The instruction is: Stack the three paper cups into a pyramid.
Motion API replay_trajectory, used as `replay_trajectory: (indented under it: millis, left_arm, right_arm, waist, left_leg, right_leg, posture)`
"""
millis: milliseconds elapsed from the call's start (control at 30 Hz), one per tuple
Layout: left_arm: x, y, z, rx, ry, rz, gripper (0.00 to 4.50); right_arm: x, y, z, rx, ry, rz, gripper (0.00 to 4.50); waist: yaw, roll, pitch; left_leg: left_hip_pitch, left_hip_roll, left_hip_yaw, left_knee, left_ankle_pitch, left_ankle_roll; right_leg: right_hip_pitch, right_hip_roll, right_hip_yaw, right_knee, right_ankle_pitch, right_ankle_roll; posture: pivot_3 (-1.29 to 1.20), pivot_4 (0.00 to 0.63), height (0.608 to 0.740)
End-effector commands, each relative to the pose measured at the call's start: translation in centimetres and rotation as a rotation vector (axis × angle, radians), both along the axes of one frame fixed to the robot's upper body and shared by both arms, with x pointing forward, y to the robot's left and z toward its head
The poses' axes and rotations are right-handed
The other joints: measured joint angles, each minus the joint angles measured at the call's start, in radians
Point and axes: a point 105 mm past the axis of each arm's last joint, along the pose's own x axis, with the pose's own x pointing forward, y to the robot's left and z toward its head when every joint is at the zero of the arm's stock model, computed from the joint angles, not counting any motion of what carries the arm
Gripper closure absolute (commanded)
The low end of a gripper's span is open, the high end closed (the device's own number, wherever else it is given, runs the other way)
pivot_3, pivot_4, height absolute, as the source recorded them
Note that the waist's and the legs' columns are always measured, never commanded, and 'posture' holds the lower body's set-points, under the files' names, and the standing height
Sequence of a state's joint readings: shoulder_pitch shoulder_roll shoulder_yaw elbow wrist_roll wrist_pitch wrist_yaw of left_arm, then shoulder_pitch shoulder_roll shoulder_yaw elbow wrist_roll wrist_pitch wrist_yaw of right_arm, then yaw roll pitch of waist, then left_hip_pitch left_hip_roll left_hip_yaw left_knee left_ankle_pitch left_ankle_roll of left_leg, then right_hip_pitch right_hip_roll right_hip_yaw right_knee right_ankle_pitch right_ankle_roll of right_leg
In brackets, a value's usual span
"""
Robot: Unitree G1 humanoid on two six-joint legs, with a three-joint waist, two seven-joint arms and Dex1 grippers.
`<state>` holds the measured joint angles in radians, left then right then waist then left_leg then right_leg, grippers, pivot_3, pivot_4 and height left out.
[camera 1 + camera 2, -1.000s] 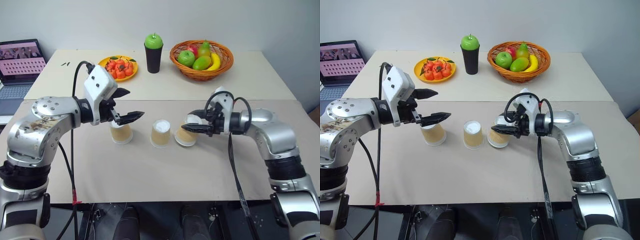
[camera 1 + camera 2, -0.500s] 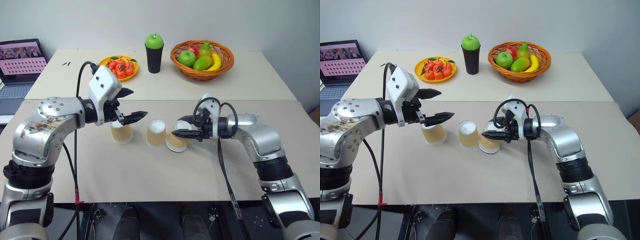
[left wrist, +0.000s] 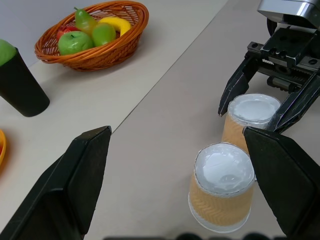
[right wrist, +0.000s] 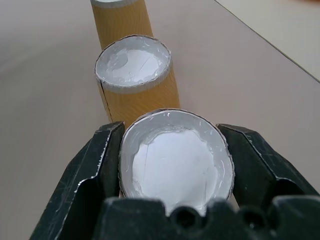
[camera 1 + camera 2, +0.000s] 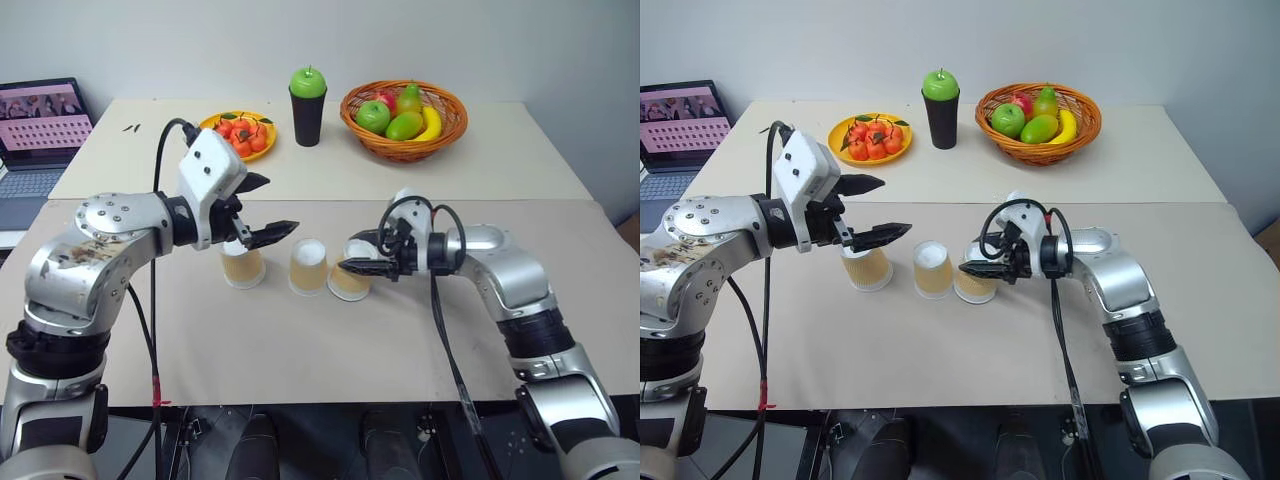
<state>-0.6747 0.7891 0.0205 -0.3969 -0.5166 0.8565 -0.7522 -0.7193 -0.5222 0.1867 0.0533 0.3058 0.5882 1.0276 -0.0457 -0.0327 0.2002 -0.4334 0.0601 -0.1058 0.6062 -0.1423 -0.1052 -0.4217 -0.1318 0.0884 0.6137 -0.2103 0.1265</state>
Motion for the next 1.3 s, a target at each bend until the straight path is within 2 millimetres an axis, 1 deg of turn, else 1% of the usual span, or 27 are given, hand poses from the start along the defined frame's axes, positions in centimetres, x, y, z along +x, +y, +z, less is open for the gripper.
replay_trajectory:
  millis: [33,200,300,333,400,433,467,533,633,667,700,767,833,967,1067,1133,1233,1267,1300]
  left_arm:
    - [-0.5,-0.1,1.7,-0.001,-0.067,-0.002,0.0]
    - [-0.4,-0.2,1.6,-0.001,-0.067,-0.004,0.0]
    - [-0.4,-0.2,1.5,0.001,-0.066,-0.005,0.0]
    - [-0.4,-0.2,1.5,0.001,-0.066,-0.005,0.0]
    - [-0.3,0.0,1.5,0.0,-0.065,-0.001,0.0]
    - [-0.2,0.1,1.5,0.001,-0.065,0.001,0.0]
    - [-0.2,0.5,1.5,-0.004,-0.06,0.017,0.0]
    - [-0.2,1.1,1.4,-0.01,-0.055,0.04,0.0]
    - [0.1,3.6,1.5,-0.084,-0.049,0.157,0.0]
    - [0.2,4.4,1.1,-0.088,-0.049,0.201,0.0]
    - [0.3,4.9,0.8,-0.086,-0.049,0.227,0.0]
    - [-0.5,6.3,-0.5,-0.078,-0.03,0.281,0.0]
    - [-1.3,7.6,-1.2,-0.087,-0.032,0.332,0.0]
    - [-2.6,9.4,-0.7,-0.149,-0.088,0.437,0.0]
    - [-3.5,10.0,-0.5,-0.198,-0.109,0.486,0.0]
    - [-3.9,10.6,-1.0,-0.258,-0.106,0.544,0.0]
    - [-4.5,10.7,-3.3,-0.275,-0.062,0.617,0.0]
    - [-5.1,10.4,-4.9,-0.226,-0.046,0.621,0.0]
    - [-5.7,10.3,-6.1,-0.243,-0.024,0.631,0.0]
  right_arm:
    - [-0.1,0.6,2.5,0.042,-0.094,0.032,0.01]
    - [-0.7,0.8,4.5,0.073,-0.133,0.053,0.01]
    - [-1.4,0.8,5.8,0.097,-0.136,0.078,0.01]
    - [-2.1,0.9,7.0,0.148,-0.124,0.108,0.01]
    - [-4.0,0.6,11.7,0.345,-0.098,0.191,0.01]
    - [-4.7,0.3,13.2,0.398,-0.093,0.22,0.01]
    - [-5.4,-0.3,14.1,0.413,-0.094,0.242,0.01]
    - [-6.1,-1.0,14.7,0.403,-0.092,0.255,0.01]
    - [-6.5,-2.2,14.0,0.265,-0.117,0.241,0.01]
    - [-6.5,-2.6,13.5,0.225,-0.104,0.239,0.01]
    - [-6.6,-2.8,13.3,0.204,-0.092,0.239,0.01]
    - [-6.5,-4.0,12.0,0.102,-0.074,0.232,0.01]
    - [-6.0,-5.2,11.0,0.023,-0.07,0.202,0.01]
    - [-4.5,-7.3,10.0,-0.058,-0.072,0.131,0.01]
    - [-3.8,-8.1,9.6,-0.081,-0.072,0.1,0.01]
    - [-3.2,-8.7,9.3,-0.093,-0.075,0.07,0.01]
    - [-2.4,-9.3,8.5,-0.116,-0.073,0.032,0.01]
    - [-2.1,-9.4,8.3,-0.12,-0.071,0.02,0.01]
    - [-1.9,-9.5,8.2,-0.126,-0.071,0.01,0.01]
  waist:
    - [0.0,0.0,0.0]
    - [0.0,0.0,0.0]
    - [0.0,0.0,0.0]
    - [0.001,0.0,0.0]
    - [0.001,0.0,0.0]
    - [0.001,0.001,0.0]
    - [0.0,0.001,0.0]
    - [0.002,0.0,0.0]
    - [0.002,-0.001,-0.001]
    - [0.002,-0.001,-0.001]
    - [0.0,-0.001,-0.001]
    - [-0.005,-0.001,-0.001]
    - [-0.006,-0.001,-0.001]
    - [-0.001,-0.001,-0.001]
    - [0.001,-0.001,-0.001]
    - [0.002,-0.001,-0.001]
    - [0.002,-0.001,-0.001]
    - [0.001,-0.001,-0.001]
    - [-0.002,-0.001,-0.001]
  left_leg:
    - [0.0,0.0,0.0,0.0,0.0,0.0]
    - [0.0,0.0,0.0,0.0,0.0,0.0]
    - [0.0,0.0,0.0,0.0,0.0,0.0]
    - [0.0,0.0,0.0,0.0,0.0,0.0]
    - [0.0,0.0,0.0,0.0,0.0,0.0]
    - [0.0,0.0,0.0,0.0,0.0,0.0]
    - [-0.001,0.0,0.0,0.0,0.0,0.0]
    - [0.0,0.0,-0.001,0.0,0.0,0.0]
    - [0.0,0.0,-0.001,-0.001,-0.001,0.001]
    - [0.0,0.0,-0.001,-0.001,-0.001,0.001]
    - [0.0,0.0,-0.001,-0.001,-0.001,0.001]
    - [0.0,0.0,-0.001,-0.001,-0.001,0.001]
    - [0.0,0.0,-0.001,-0.001,-0.001,0.001]
    - [-0.001,0.0,0.0,0.0,-0.001,0.001]
    - [-0.001,0.0,0.0,0.001,-0.001,0.001]
    - [0.0,0.0,0.0,0.0,-0.001,0.001]
    - [0.0,0.0,0.0,0.001,-0.001,0.001]
    - [0.0,0.0,0.0,0.001,-0.001,0.001]
    - [-0.001,0.0,-0.001,0.0,-0.001,0.001]
  right_leg:
    - [0.0,0.0,0.0,0.0,0.0,0.0]
    - [0.0,0.0,0.0,0.0,0.0,0.0]
    - [0.0,0.0,0.0,0.0,0.0,0.0]
    - [0.0,0.0,0.0,0.0,0.0,0.0]
    - [0.0,0.0,0.0,0.0,0.0,0.0]
    - [0.0,0.0,0.0,0.0,0.001,-0.002]
    - [-0.001,0.0,0.0,0.001,0.002,-0.004]
    - [0.0,0.0,0.0,0.001,0.003,-0.005]
    - [0.001,0.0,-0.001,0.0,0.002,-0.005]
    - [0.0,0.0,-0.001,-0.001,0.001,-0.004]
    - [0.0,0.0,-0.001,-0.001,0.0,-0.003]
    - [-0.001,0.0,0.0,0.001,-0.001,-0.002]
    - [0.0,0.0,0.0,0.0,-0.001,-0.002]
    - [-0.002,0.0,-0.001,0.0,-0.001,-0.001]
    - [0.0,0.0,-0.001,0.0,-0.001,0.0]
    - [0.0,0.0,-0.001,0.0,-0.001,0.0]
    - [0.0,0.0,-0.001,-0.001,-0.001,-0.001]
    - [0.0,0.0,0.0,-0.001,-0.001,-0.002]
    - [-0.001,0.0,-0.001,0.0,0.0,-0.003]
  posture:
    - [0.0,0.15,0.737]
    - [0.0,0.15,0.737]
    - [0.0,0.15,0.737]
    - [0.0,0.15,0.737]
    - [0.0,0.15,0.737]
    - [0.0,0.15,0.737]
    - [0.0,0.15,0.737]
    - [0.0,0.15,0.737]
    - [0.0,0.15,0.737]
    - [0.0,0.15,0.737]
    - [0.0,0.15,0.737]
    - [0.0,0.15,0.737]
    - [0.0,0.15,0.737]
    - [0.0,0.15,0.737]
    - [0.0,0.15,0.737]
    - [0.0,0.15,0.737]
    - [0.0,0.15,0.737]
    - [0.0,0.15,0.737]
    - [0.0,0.15,0.737]
